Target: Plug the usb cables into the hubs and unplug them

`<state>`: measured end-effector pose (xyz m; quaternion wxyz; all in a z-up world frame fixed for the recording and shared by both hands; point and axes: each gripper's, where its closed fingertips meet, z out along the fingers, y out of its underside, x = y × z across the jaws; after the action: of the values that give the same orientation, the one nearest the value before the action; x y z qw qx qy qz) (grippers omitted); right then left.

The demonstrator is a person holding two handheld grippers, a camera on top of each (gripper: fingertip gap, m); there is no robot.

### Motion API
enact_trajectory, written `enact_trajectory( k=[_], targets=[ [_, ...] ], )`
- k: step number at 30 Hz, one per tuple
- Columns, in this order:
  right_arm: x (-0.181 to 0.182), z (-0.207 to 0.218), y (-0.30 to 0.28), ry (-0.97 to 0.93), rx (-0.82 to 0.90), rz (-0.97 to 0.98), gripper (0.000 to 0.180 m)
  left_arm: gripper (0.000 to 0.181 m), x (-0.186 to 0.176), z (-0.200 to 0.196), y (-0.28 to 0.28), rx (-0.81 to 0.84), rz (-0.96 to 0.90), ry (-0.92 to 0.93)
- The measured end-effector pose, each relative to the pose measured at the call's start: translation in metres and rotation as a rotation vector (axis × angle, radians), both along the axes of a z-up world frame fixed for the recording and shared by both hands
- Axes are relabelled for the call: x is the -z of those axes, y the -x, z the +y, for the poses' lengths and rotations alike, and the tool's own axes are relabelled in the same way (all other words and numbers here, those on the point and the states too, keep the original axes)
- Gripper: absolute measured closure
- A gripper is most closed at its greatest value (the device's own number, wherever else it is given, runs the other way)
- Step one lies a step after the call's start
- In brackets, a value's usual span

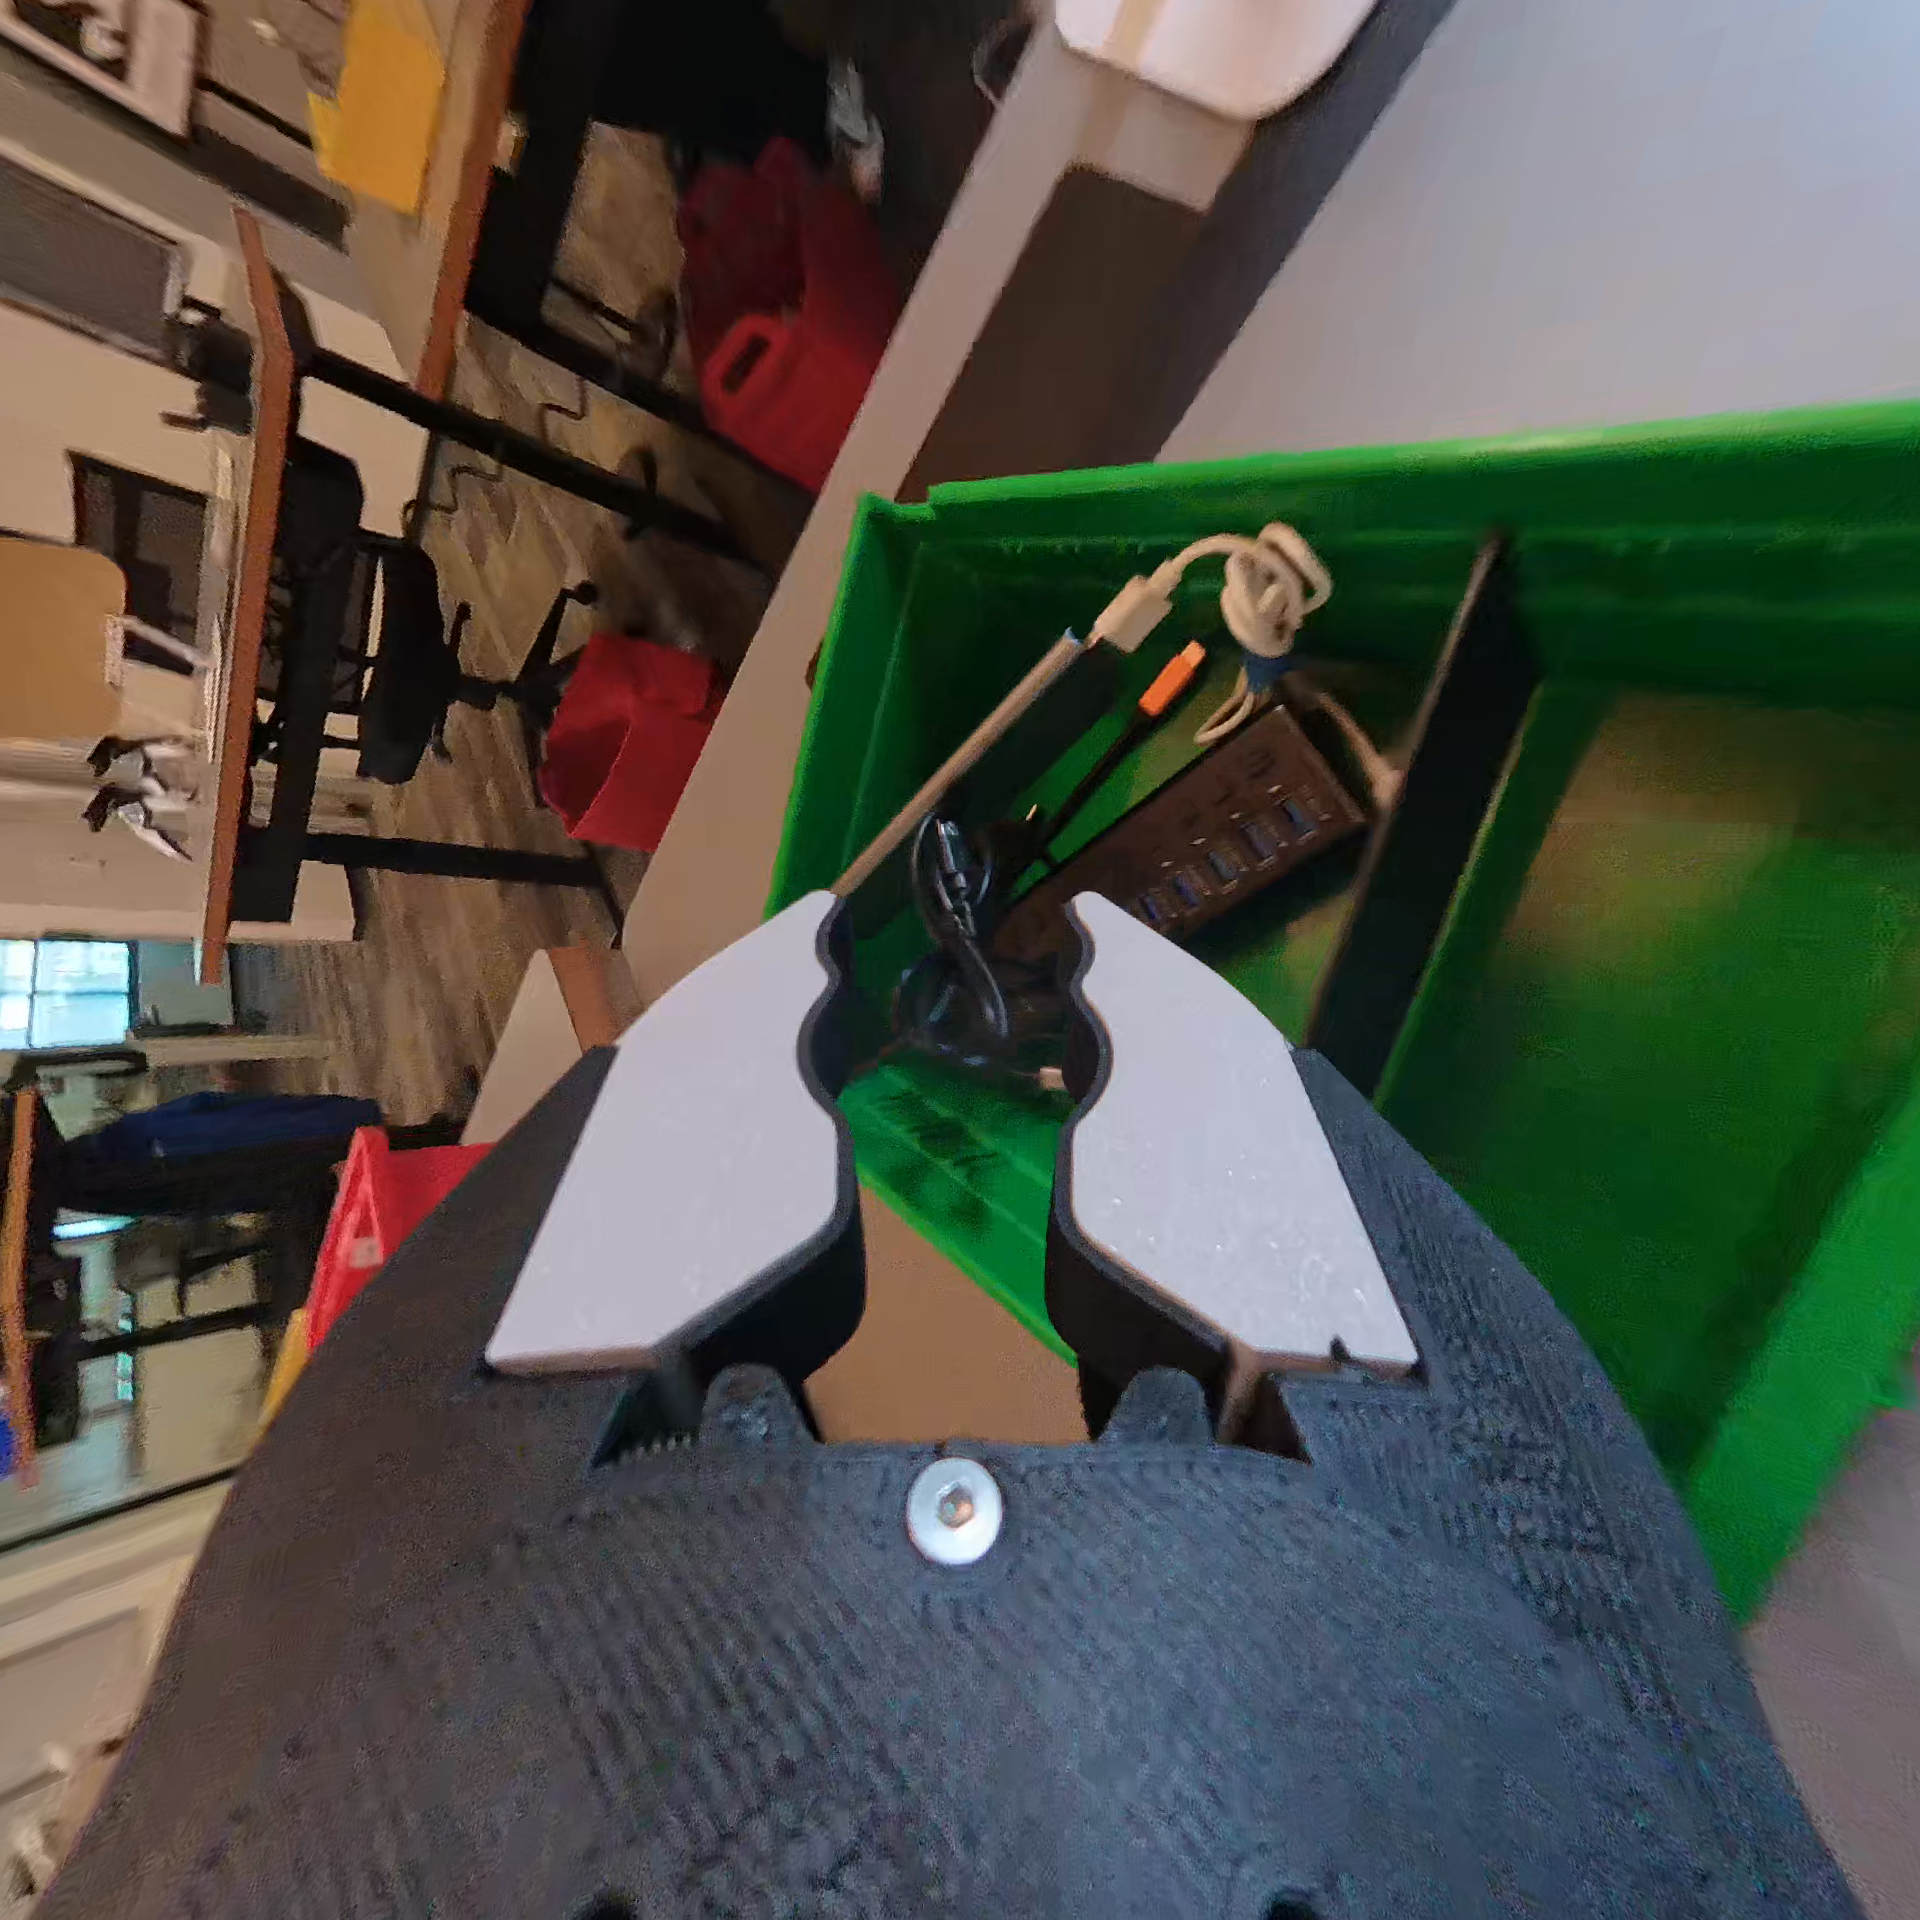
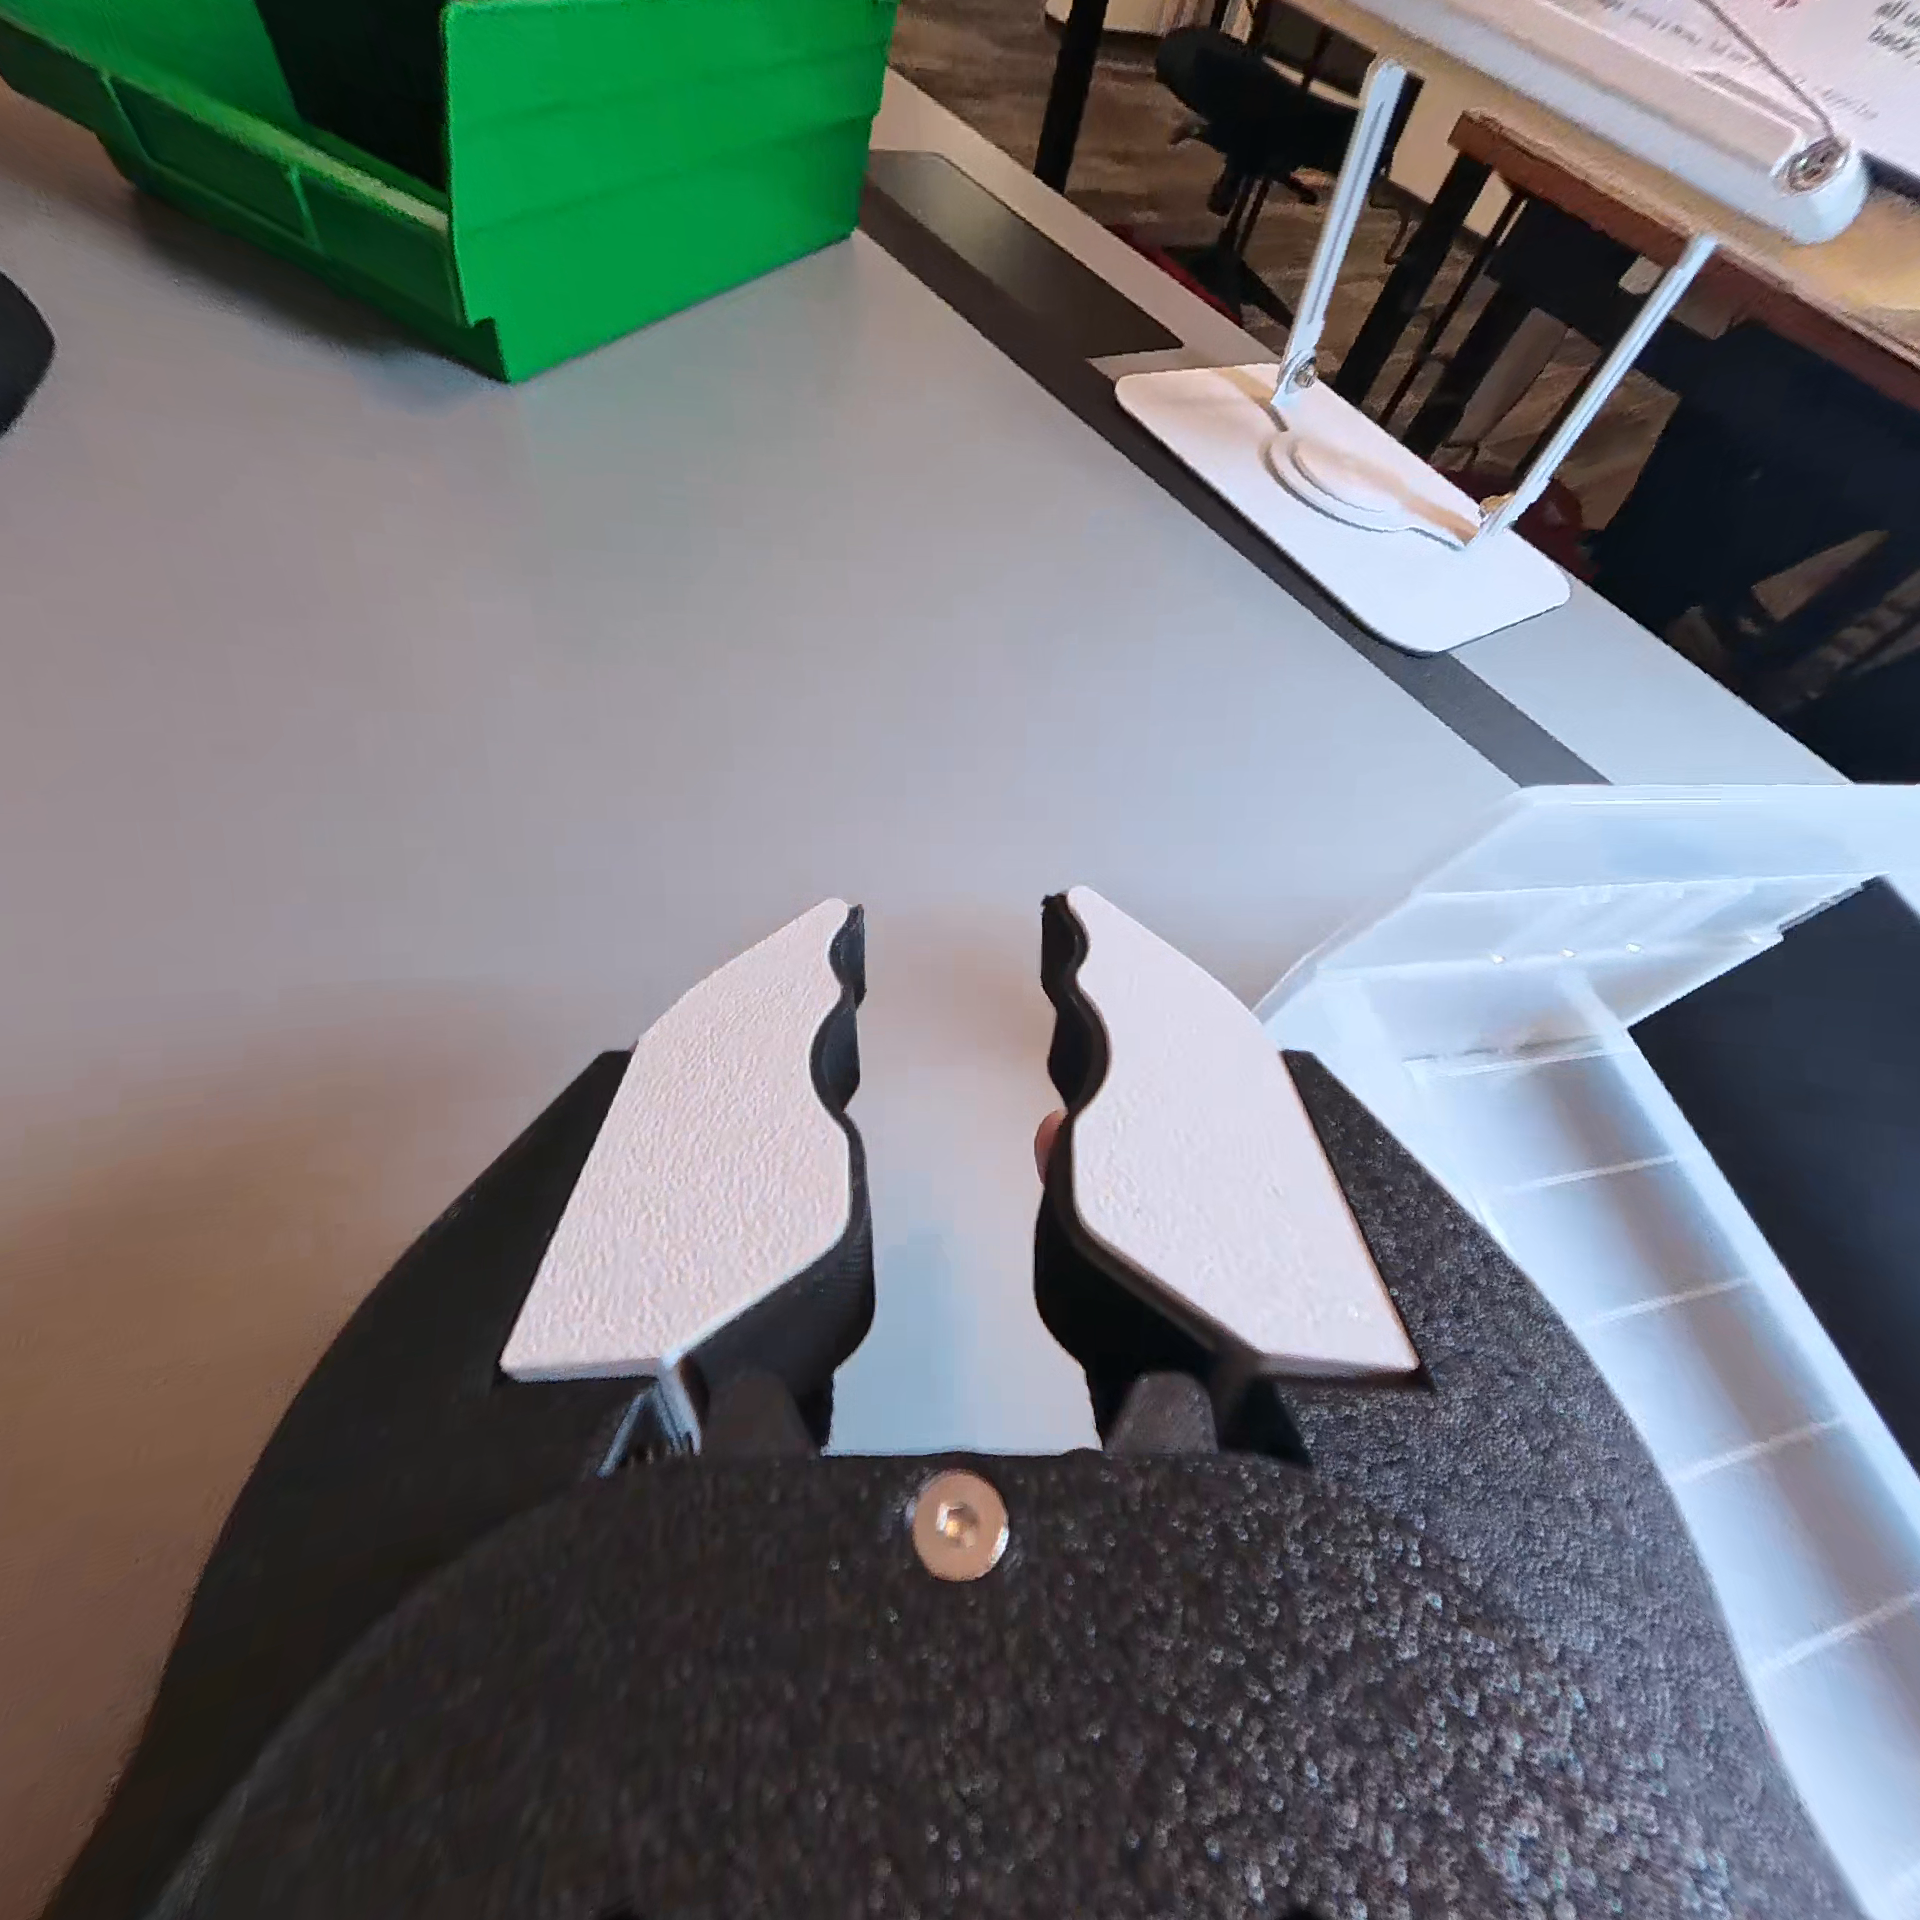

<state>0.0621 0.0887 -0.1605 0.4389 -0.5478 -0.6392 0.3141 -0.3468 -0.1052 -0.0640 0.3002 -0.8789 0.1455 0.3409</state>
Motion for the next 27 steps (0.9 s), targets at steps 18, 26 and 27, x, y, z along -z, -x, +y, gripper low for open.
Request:
enact_trajectory(
  k=[18,26,27],
  targets=[
    [0.004,-0.015,-0.009,0.066,-0.083,0.043,0.152,0.164,0.062,0.064,0.068,0.235,0.223,0.679],
    [-0.009,-0.023,-0.003,0.109,-0.121,0.090,0.155,0.168,-0.058,0.051,0.068,0.145,0.300,0.395],
    [-0.009,-0.024,-0.004,0.103,-0.122,0.089,0.155,0.168,-0.073,0.050,0.066,0.132,0.310,0.359]
  ],
)
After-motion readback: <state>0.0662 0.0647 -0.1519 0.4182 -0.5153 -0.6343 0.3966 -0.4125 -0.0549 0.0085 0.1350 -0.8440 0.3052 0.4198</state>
